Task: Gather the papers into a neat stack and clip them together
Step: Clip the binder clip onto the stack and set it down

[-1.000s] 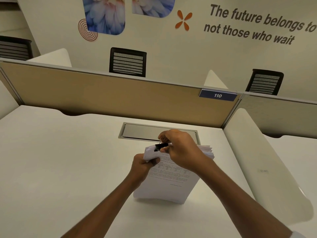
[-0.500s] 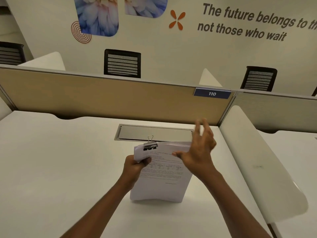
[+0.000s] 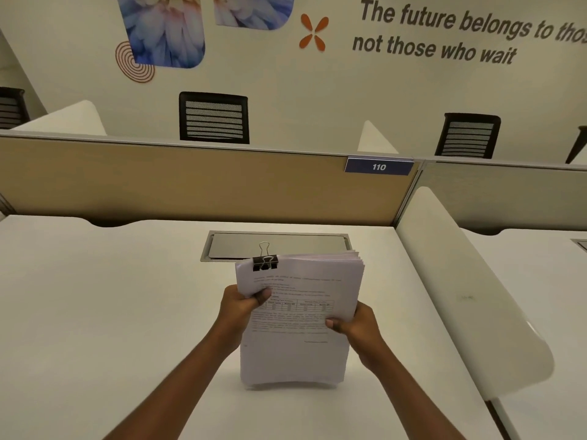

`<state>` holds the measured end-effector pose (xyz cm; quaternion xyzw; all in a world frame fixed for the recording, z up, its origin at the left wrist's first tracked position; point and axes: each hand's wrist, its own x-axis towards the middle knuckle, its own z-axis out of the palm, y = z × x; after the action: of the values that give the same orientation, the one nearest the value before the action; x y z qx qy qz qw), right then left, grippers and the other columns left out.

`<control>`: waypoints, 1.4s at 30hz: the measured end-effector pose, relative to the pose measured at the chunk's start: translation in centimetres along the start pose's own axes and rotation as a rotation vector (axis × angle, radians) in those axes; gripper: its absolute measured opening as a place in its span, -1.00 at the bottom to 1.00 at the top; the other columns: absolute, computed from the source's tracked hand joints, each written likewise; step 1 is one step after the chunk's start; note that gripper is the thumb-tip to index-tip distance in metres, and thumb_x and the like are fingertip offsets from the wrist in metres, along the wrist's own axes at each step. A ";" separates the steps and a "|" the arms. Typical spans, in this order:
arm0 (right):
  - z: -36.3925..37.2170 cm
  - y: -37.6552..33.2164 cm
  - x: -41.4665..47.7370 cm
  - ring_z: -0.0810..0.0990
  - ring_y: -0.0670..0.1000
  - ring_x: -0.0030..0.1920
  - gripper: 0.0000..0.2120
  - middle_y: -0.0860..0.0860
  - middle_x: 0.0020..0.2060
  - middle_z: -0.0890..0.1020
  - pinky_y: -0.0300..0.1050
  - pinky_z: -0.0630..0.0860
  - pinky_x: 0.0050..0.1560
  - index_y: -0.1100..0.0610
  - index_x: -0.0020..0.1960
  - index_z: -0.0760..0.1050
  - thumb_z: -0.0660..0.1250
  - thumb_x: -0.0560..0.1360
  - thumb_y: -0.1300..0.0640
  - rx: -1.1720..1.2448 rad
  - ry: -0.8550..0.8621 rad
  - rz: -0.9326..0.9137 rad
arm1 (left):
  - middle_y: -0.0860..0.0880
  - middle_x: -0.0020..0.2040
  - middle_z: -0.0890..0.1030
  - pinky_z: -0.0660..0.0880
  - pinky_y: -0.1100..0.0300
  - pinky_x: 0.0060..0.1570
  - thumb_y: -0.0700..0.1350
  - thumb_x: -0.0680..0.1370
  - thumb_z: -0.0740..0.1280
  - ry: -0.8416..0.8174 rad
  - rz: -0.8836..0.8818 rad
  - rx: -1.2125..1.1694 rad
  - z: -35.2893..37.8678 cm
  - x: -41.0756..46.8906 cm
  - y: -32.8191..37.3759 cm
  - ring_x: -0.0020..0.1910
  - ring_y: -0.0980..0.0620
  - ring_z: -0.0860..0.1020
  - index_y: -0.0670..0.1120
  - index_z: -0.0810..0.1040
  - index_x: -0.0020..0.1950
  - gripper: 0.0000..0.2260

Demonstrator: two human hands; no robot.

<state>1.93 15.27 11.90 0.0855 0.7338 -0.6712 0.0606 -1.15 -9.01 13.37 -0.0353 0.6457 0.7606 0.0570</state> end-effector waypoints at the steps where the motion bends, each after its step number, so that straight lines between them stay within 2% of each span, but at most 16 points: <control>1: -0.2 -0.1 0.0 0.70 0.13 -0.06 -0.66 0.03 -0.07 0.73 0.00 0.67 -0.10 0.14 0.03 0.59 0.52 0.30 0.37 0.017 0.015 0.002 | -0.18 -0.03 0.71 0.61 -0.12 -0.05 -0.25 0.48 0.40 -0.005 -0.009 0.007 0.2 0.2 0.0 -0.06 -0.19 0.68 -0.19 0.63 0.06 -0.84; 4: -1.1 -0.5 0.2 0.71 0.17 -0.11 -0.69 0.07 -0.09 0.73 0.03 0.67 -0.16 0.20 0.01 0.59 0.48 0.31 0.42 0.076 0.069 0.026 | -0.16 -0.02 0.71 0.62 -0.11 -0.06 -0.15 0.45 0.45 -0.021 -0.035 0.017 1.1 0.8 0.0 -0.05 -0.18 0.68 -0.18 0.61 0.09 -0.76; 6: -1.8 -0.8 0.3 0.72 0.20 -0.14 -0.68 0.12 -0.09 0.73 0.13 0.67 -0.14 0.26 0.02 0.58 0.47 0.30 0.44 0.113 0.091 0.039 | -0.14 -0.02 0.70 0.64 -0.08 -0.09 -0.06 0.40 0.48 -0.028 -0.042 0.025 1.9 1.2 0.0 -0.05 -0.17 0.68 -0.16 0.59 0.11 -0.66; 10: -3.7 -1.1 0.9 0.71 0.25 -0.13 -0.68 0.18 -0.09 0.72 0.18 0.66 -0.11 0.33 0.03 0.57 0.45 0.30 0.48 0.159 0.103 0.051 | -0.07 0.00 0.71 0.64 -0.04 -0.07 0.03 0.35 0.45 -0.040 -0.053 0.057 3.4 1.8 -0.6 -0.05 -0.11 0.69 -0.09 0.58 0.12 -0.61; 13: -5.5 -0.7 1.5 0.70 0.27 -0.12 -0.68 0.20 -0.08 0.72 0.16 0.66 -0.12 0.34 0.03 0.58 0.44 0.29 0.49 0.195 0.106 0.053 | -0.01 0.01 0.71 0.64 0.13 -0.13 0.03 0.39 0.48 -0.077 -0.065 0.136 4.7 1.8 -2.1 -0.05 -0.01 0.69 -0.04 0.59 0.13 -0.65; 16: -7.8 0.1 2.3 0.70 0.26 -0.11 -0.68 0.19 -0.08 0.72 0.12 0.66 -0.12 0.33 0.03 0.58 0.45 0.29 0.48 0.208 0.120 0.076 | 0.01 0.04 0.71 0.62 0.21 -0.13 -0.08 0.46 0.46 -0.102 -0.089 0.152 6.2 2.1 -4.2 -0.03 0.01 0.69 -0.06 0.59 0.15 -0.72; 21: -11.9 1.7 4.2 0.70 0.25 -0.08 -0.66 0.22 -0.05 0.71 0.15 0.65 -0.03 0.32 0.03 0.60 0.49 0.26 0.45 0.141 0.117 0.140 | 0.02 0.09 0.69 0.57 0.05 0.10 0.00 0.37 0.46 -0.171 -0.107 0.264 9.3 3.9 -6.6 0.06 0.03 0.66 -0.02 0.61 0.15 -0.64; 24: -14.2 2.4 5.4 0.70 0.23 -0.07 -0.62 0.20 -0.06 0.71 0.14 0.65 -0.02 0.30 0.01 0.61 0.54 0.20 0.38 0.059 0.114 0.158 | 0.02 0.13 0.67 0.55 0.05 0.15 -0.08 0.44 0.44 -0.172 -0.156 0.333 11.3 5.3 -8.5 0.09 0.04 0.63 -0.03 0.59 0.18 -0.69; 29: -17.3 4.5 7.5 0.71 0.20 -0.08 -0.57 0.18 -0.07 0.72 0.16 0.64 -0.01 0.28 -0.05 0.63 0.57 0.09 0.25 -0.061 0.105 0.215 | -0.02 0.11 0.65 0.56 0.07 0.02 -0.20 0.48 0.39 -0.104 -0.243 0.394 14.9 6.8 -11.3 0.05 -0.02 0.61 -0.07 0.60 0.14 -0.77; 35: -20.2 7.1 10.1 0.70 0.21 -0.09 -0.69 0.20 -0.09 0.72 0.22 0.62 0.03 0.28 -0.10 0.64 0.55 0.17 0.35 -0.104 0.116 0.317 | -0.05 0.12 0.63 0.54 0.12 0.00 -0.15 0.47 0.41 -0.097 -0.271 0.545 18.0 8.4 -13.6 0.07 -0.06 0.59 -0.13 0.57 0.19 -0.70; 38: -21.3 7.7 10.5 0.69 0.20 -0.07 -0.78 0.22 -0.08 0.71 0.18 0.61 0.05 0.28 -0.15 0.64 0.54 0.22 0.38 -0.134 0.124 0.350 | -0.02 0.04 0.62 0.54 0.13 -0.09 -0.12 0.45 0.41 -0.098 -0.320 0.618 18.9 9.2 -14.5 -0.01 -0.03 0.58 -0.13 0.55 0.05 -0.79; 40: -22.0 8.5 10.7 0.68 0.17 -0.11 -0.73 0.22 -0.11 0.70 0.13 0.60 0.03 0.33 -0.14 0.63 0.57 0.19 0.34 -0.171 0.147 0.362 | -0.02 -0.01 0.59 0.53 0.11 -0.10 -0.09 0.46 0.41 -0.103 -0.352 0.692 19.2 9.7 -14.9 -0.04 -0.03 0.57 -0.14 0.51 -0.02 -0.82; 42: -22.8 9.6 11.4 0.68 0.16 -0.13 -0.61 0.25 -0.10 0.70 0.08 0.61 -0.02 0.36 -0.15 0.61 0.62 0.10 0.23 -0.225 0.181 0.375 | -0.07 0.05 0.60 0.53 0.08 -0.07 -0.06 0.46 0.39 -0.121 -0.359 0.781 19.3 10.3 -15.6 -0.03 -0.06 0.57 -0.16 0.52 0.01 -0.78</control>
<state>-6.65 39.23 2.34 0.2729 0.7778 -0.5518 0.1271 -8.90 12.98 -0.04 -0.0784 0.8642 0.4378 0.2351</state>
